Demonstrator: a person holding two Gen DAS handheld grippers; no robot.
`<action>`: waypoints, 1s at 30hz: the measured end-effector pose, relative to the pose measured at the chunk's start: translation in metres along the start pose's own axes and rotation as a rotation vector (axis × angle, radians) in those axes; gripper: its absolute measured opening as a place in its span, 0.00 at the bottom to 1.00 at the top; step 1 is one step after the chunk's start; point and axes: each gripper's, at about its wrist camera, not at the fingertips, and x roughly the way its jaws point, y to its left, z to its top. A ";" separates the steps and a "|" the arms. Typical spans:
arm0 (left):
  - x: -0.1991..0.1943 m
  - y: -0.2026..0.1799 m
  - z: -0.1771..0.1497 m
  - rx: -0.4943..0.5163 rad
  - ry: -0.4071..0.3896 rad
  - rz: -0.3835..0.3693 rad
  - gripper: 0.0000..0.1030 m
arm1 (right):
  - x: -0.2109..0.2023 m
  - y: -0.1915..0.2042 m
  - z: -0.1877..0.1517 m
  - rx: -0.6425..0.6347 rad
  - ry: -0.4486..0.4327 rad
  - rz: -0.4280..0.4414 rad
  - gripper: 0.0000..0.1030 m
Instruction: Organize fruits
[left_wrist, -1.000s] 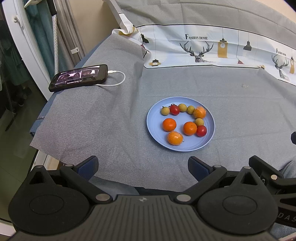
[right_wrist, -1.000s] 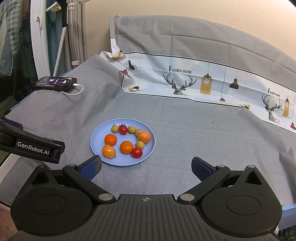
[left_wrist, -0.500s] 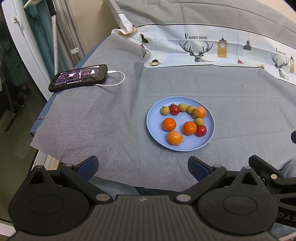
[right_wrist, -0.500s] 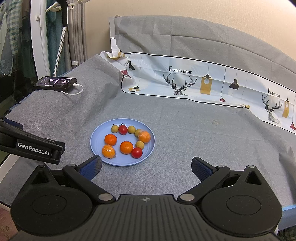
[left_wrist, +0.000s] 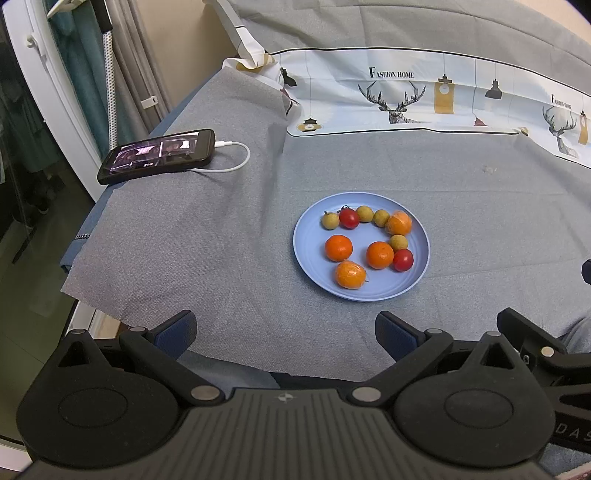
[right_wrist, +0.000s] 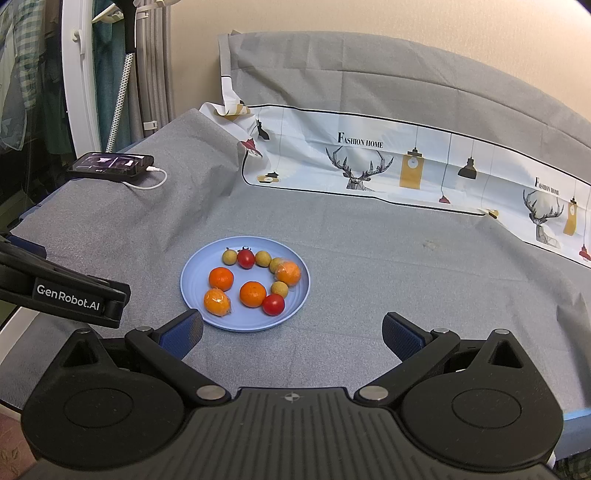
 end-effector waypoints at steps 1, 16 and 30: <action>0.000 0.000 0.000 0.000 0.000 0.000 1.00 | 0.000 0.000 0.000 0.000 0.000 -0.001 0.99; 0.001 0.000 0.002 0.006 0.002 -0.001 1.00 | 0.000 0.001 0.000 0.000 0.000 -0.002 0.99; 0.004 0.000 0.002 0.012 0.007 0.010 1.00 | 0.000 0.001 0.000 0.000 0.000 -0.002 0.99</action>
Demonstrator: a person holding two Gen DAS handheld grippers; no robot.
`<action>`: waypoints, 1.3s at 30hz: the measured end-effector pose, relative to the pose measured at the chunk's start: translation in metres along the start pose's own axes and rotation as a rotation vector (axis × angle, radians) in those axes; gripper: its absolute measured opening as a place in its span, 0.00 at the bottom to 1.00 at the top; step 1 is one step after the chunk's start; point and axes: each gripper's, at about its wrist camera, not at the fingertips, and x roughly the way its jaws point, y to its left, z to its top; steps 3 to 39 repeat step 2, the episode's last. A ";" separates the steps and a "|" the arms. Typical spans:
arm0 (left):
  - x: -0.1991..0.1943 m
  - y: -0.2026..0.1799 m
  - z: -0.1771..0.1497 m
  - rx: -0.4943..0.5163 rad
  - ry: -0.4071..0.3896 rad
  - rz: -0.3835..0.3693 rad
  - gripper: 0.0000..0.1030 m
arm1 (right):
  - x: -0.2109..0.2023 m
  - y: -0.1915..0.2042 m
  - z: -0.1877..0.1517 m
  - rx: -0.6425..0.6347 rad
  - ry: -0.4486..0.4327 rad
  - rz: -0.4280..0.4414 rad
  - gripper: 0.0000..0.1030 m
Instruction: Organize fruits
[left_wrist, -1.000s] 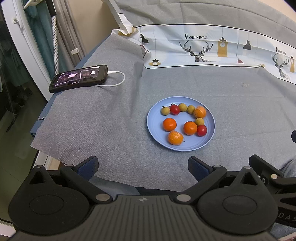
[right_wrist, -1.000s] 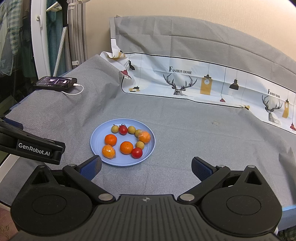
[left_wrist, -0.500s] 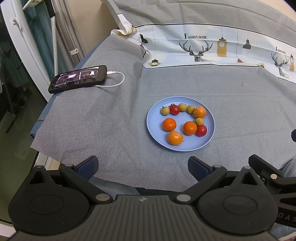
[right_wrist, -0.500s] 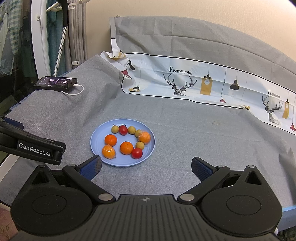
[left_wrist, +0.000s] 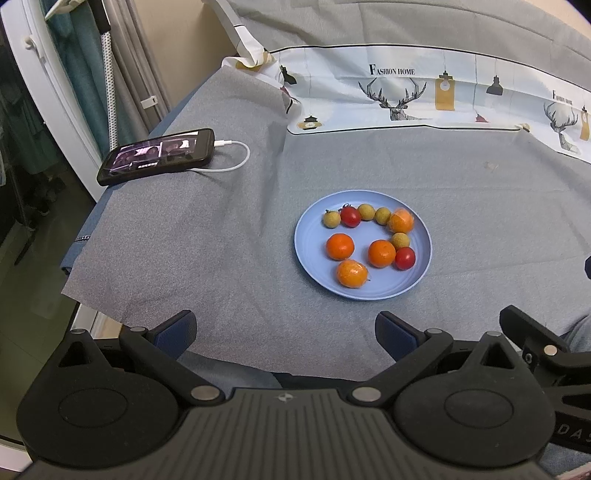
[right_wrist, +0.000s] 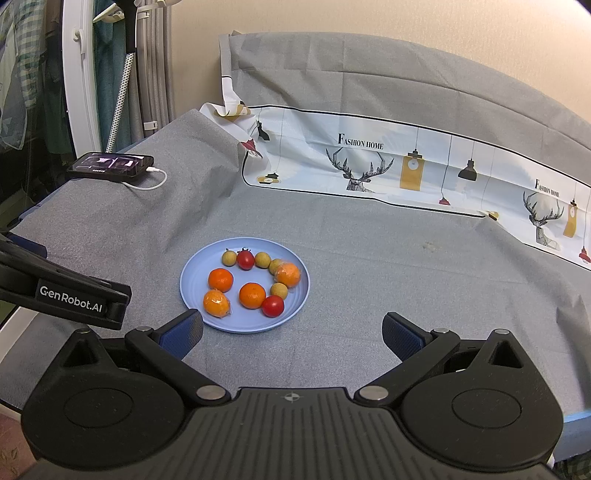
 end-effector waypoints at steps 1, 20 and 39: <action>0.000 0.000 0.000 0.001 0.000 0.003 1.00 | 0.000 0.000 0.000 0.000 0.000 0.000 0.99; 0.000 -0.001 0.000 0.001 0.001 0.004 1.00 | 0.000 0.000 0.000 0.000 0.000 0.001 0.99; 0.000 -0.001 0.000 0.001 0.001 0.004 1.00 | 0.000 0.000 0.000 0.000 0.000 0.001 0.99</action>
